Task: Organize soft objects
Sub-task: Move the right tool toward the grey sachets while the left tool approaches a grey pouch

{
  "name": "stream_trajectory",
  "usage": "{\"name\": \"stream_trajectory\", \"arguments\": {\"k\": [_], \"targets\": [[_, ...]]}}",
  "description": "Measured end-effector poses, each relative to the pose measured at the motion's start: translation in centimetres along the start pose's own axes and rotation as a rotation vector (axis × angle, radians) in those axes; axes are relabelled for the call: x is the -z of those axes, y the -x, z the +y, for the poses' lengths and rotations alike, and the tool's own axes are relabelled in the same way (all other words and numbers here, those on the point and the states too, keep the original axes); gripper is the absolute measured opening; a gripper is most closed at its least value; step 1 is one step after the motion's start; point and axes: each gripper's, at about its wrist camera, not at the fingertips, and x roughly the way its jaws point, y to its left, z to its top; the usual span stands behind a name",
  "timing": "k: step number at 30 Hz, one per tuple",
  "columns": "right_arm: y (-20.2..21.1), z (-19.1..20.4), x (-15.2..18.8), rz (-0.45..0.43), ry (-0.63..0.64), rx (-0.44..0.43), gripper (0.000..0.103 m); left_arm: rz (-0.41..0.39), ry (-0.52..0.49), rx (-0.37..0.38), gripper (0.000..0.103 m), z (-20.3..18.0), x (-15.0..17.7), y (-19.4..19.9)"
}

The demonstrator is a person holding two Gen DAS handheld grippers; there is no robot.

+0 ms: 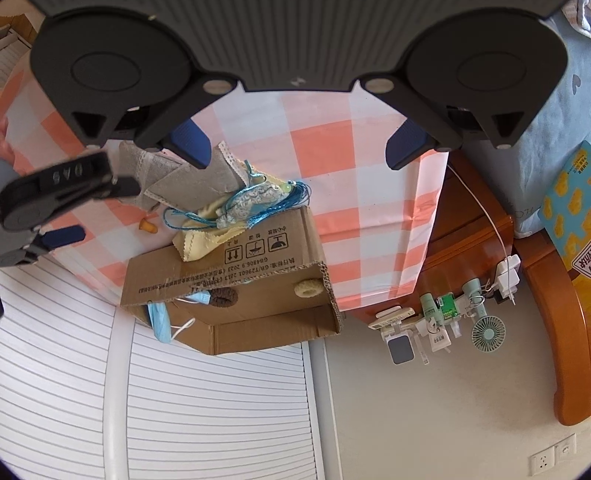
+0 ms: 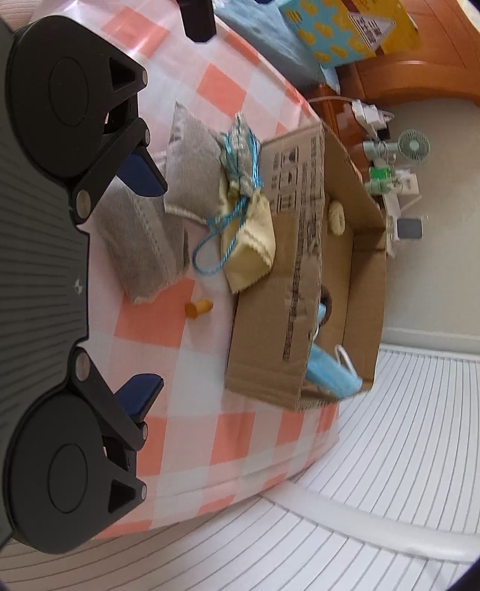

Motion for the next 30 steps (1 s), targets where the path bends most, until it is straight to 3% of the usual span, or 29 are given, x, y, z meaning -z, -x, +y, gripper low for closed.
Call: {"name": "stream_trajectory", "arguments": {"k": [2, 6, 16, 30], "targets": [[-0.6, 1.6, 0.0, 0.01, 0.036, -0.042, 0.103, -0.003, 0.007, -0.002, 0.101, 0.2, 0.0, 0.2], [-2.3, 3.5, 0.3, 0.036, 0.059, -0.029, 0.103, 0.003, 0.011, -0.006, 0.101, 0.4, 0.1, 0.2], [-1.6, -1.8, 2.5, 0.067, -0.092, 0.066, 0.103, 0.024, -0.018, 0.038, 0.101, -1.0, 0.2, -0.5], [-0.5, -1.9, 4.5, -0.017, -0.063, 0.067, 0.103, 0.094, -0.006, 0.121, 0.101, -3.3, -1.7, -5.6]]}}
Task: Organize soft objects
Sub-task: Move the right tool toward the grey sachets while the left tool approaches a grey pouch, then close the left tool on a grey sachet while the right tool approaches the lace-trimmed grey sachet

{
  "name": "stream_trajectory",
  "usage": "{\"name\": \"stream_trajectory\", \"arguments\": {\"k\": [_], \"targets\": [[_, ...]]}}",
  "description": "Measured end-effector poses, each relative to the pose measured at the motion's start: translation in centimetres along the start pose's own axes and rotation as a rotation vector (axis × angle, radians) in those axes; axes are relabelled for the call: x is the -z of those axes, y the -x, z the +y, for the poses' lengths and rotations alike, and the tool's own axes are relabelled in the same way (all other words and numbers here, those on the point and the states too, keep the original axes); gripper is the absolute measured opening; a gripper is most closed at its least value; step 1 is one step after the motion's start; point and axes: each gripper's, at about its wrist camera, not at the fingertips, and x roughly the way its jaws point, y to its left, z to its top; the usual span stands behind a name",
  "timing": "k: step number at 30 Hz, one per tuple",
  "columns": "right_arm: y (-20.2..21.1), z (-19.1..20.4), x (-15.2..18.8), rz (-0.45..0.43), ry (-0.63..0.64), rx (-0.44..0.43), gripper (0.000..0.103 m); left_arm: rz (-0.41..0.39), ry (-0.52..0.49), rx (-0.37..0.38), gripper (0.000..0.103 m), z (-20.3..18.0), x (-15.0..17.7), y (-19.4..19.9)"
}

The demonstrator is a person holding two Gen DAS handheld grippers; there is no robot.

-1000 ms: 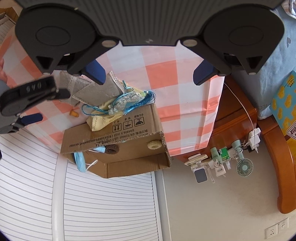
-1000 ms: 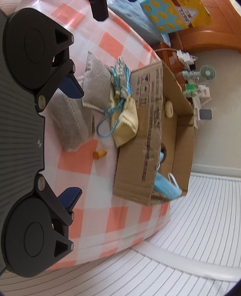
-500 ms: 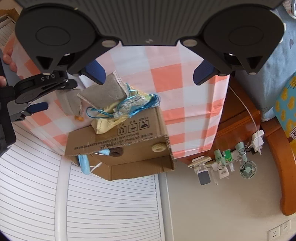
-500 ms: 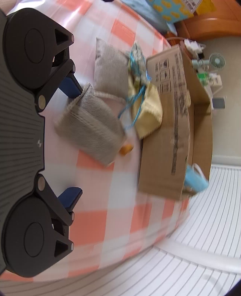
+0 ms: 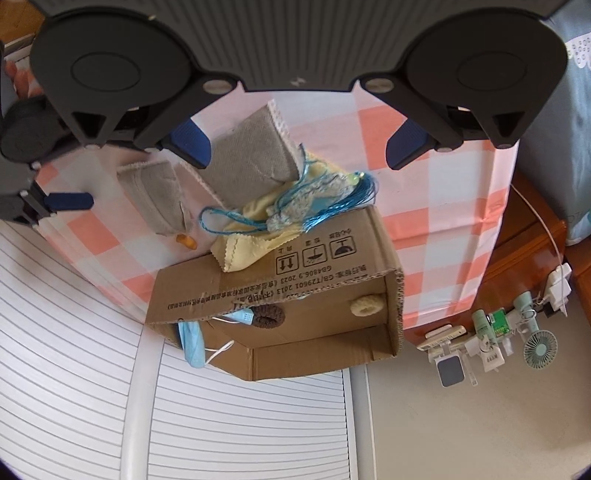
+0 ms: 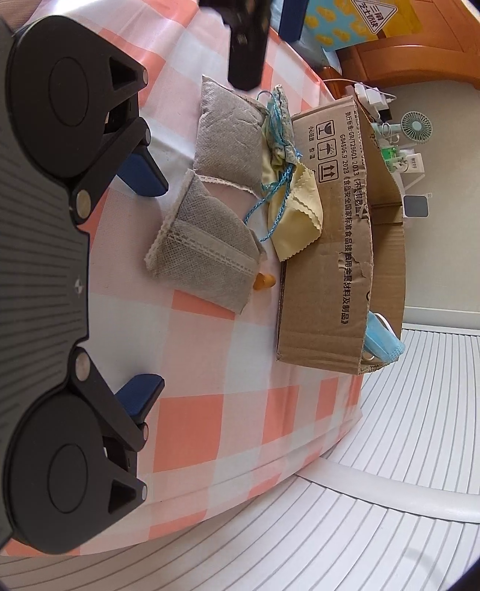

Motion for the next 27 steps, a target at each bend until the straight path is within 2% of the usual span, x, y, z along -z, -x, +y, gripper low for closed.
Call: {"name": "stream_trajectory", "arguments": {"k": [6, 11, 15, 22, 27], "targets": [[0.1, 0.0, 0.4, -0.025, 0.004, -0.002, 0.103, 0.028, 0.025, 0.03, 0.101, -2.1, -0.9, -3.3], [0.2, 0.0, 0.5, -0.032, 0.008, -0.004, 0.103, 0.051, 0.04, -0.002, 0.101, -3.1, -0.6, -4.8], [0.3, 0.0, 0.7, -0.036, 0.012, -0.008, 0.103, 0.067, 0.021, -0.032, 0.103, -2.9, 0.7, -4.6], [0.3, -0.1, 0.7, -0.043, 0.014, -0.01, 0.103, 0.076, 0.11, -0.048, 0.103, -0.1, 3.2, -3.0], [0.4, 0.0, 1.0, -0.057, 0.012, -0.006, 0.103, 0.072, 0.148, -0.079, 0.103, -0.1, 3.2, -3.0]]}}
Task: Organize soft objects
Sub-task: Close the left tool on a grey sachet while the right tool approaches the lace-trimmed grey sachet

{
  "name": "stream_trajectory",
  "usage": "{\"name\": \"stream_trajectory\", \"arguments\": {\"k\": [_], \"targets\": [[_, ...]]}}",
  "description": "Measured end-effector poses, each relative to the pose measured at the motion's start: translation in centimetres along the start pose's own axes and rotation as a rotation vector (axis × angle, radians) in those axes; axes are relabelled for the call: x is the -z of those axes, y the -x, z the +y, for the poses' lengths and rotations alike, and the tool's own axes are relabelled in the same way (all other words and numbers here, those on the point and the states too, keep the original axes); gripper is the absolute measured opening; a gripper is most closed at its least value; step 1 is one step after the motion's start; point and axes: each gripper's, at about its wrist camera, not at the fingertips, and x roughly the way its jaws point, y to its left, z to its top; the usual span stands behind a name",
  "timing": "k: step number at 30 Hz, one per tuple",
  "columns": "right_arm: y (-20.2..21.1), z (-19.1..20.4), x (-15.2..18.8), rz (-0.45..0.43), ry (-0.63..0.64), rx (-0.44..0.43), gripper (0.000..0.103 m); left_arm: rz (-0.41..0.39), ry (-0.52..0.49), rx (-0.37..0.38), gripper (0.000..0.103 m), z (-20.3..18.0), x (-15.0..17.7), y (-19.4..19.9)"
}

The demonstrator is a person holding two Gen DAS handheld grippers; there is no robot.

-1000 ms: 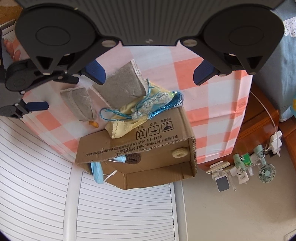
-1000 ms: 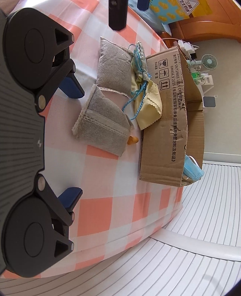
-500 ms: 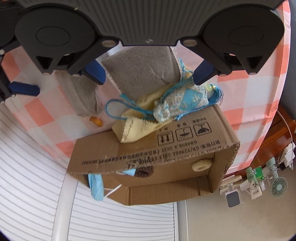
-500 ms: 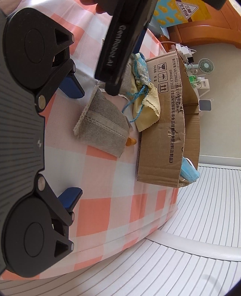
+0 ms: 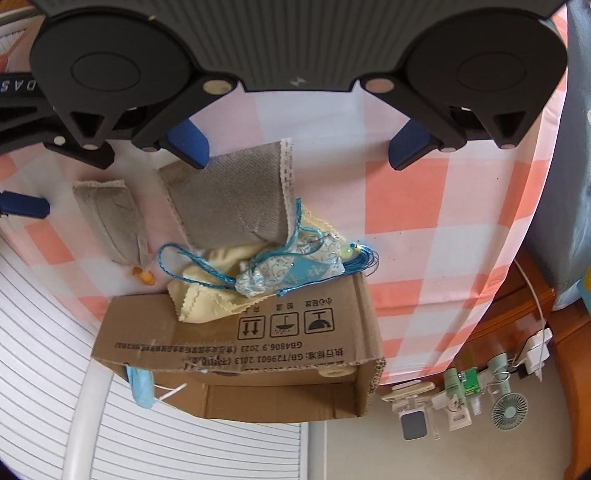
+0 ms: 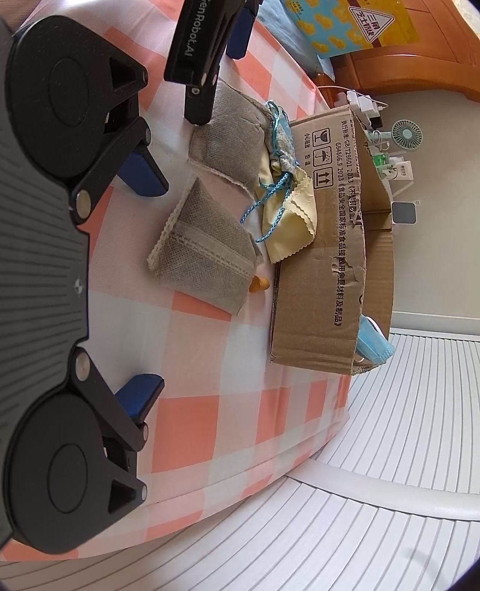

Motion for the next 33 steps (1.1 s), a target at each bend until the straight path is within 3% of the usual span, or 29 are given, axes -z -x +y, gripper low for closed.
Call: {"name": "stream_trajectory", "arguments": {"k": [13, 21, 29, 32, 33], "targets": [[0.3, 0.0, 0.4, -0.028, 0.006, -0.003, 0.103, 0.033, 0.029, -0.02, 0.103, -1.3, -0.6, -0.2], [0.4, -0.1, 0.6, -0.039, 0.018, -0.017, 0.103, 0.026, 0.07, 0.012, 0.102, -3.3, -1.8, -1.0], [0.4, -0.2, 0.7, -0.044, 0.025, -0.021, 0.103, 0.027, 0.066, -0.041, 0.102, -5.1, -2.7, -1.9], [0.5, -0.2, 0.8, -0.047, 0.026, -0.022, 0.103, 0.008, 0.074, -0.056, 0.092, -4.9, -2.5, -1.6], [0.5, -0.2, 0.8, -0.049, 0.026, -0.022, 0.103, -0.005, 0.068, -0.051, 0.084, -4.9, -2.4, -1.4]]}}
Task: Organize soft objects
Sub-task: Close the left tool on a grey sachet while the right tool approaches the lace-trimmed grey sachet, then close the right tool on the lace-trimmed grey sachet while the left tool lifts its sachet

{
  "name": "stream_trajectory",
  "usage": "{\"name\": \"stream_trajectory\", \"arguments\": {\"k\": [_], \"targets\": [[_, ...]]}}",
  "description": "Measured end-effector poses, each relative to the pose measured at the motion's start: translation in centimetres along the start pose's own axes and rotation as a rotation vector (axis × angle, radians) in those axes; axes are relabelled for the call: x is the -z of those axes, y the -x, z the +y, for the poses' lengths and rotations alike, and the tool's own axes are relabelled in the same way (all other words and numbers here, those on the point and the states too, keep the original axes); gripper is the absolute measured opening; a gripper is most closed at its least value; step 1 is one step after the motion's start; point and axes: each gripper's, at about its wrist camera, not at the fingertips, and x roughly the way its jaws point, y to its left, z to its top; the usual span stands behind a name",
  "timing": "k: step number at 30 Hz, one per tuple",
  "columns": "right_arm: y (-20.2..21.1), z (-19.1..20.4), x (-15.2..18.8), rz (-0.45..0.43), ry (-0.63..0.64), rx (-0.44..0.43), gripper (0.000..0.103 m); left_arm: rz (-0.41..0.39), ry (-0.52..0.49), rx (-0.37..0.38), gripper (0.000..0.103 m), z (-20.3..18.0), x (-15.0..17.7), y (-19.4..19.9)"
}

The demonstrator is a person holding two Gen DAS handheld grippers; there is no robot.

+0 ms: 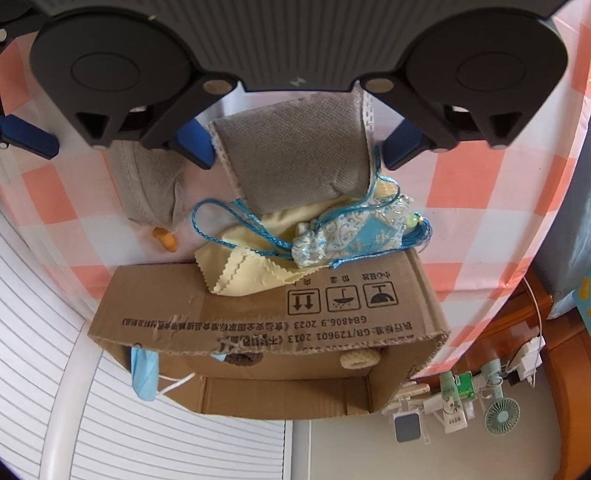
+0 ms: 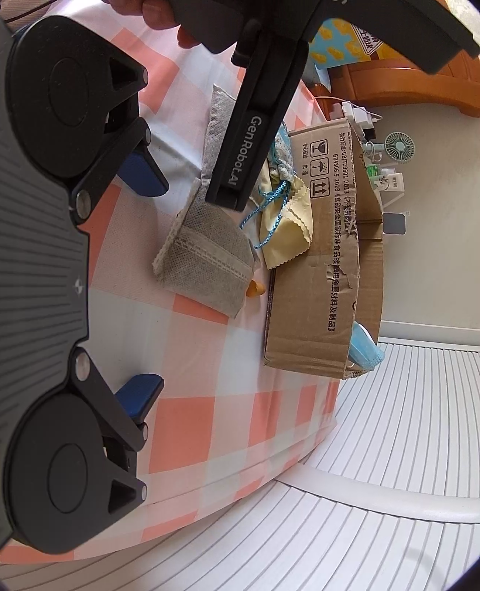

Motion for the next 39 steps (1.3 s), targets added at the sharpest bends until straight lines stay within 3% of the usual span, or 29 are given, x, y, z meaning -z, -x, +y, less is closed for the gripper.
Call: {"name": "stream_trajectory", "arguments": {"k": [4, 10, 16, 21, 23, 30, 36, 39], "targets": [[0.0, 0.1, 0.0, 0.001, -0.001, 0.006, 0.103, -0.025, -0.026, 0.033, 0.064, 0.1, 0.4, 1.0], [0.0, 0.1, -0.2, 0.014, 0.005, 0.007, 0.103, -0.067, -0.068, 0.061, 0.05, 1.5, 1.2, 2.5], [0.1, 0.2, -0.3, 0.024, 0.017, 0.012, 0.103, -0.061, -0.121, 0.093, 0.05, 4.0, 2.4, 4.0], [0.0, 0.3, -0.4, 0.029, 0.015, 0.017, 0.103, -0.07, -0.132, 0.08, 0.075, 5.3, 3.7, 4.5], [0.0, 0.5, -0.5, 0.031, 0.019, 0.024, 0.103, -0.073, -0.119, 0.06, 0.076, 5.5, 4.0, 4.4], [0.0, 1.2, -0.7, 0.027, 0.053, 0.05, 0.103, -0.05, -0.091, 0.093, 0.077, 5.7, 4.1, 4.0], [-0.1, 1.5, -0.9, 0.031, 0.065, 0.029, 0.103, -0.056, -0.073, 0.101, 0.076, 5.7, 3.8, 3.3], [0.2, 1.7, -1.1, 0.027, 0.086, 0.004, 0.102, -0.062, -0.076, 0.108, 0.069, 5.9, 3.7, 3.4]]}}
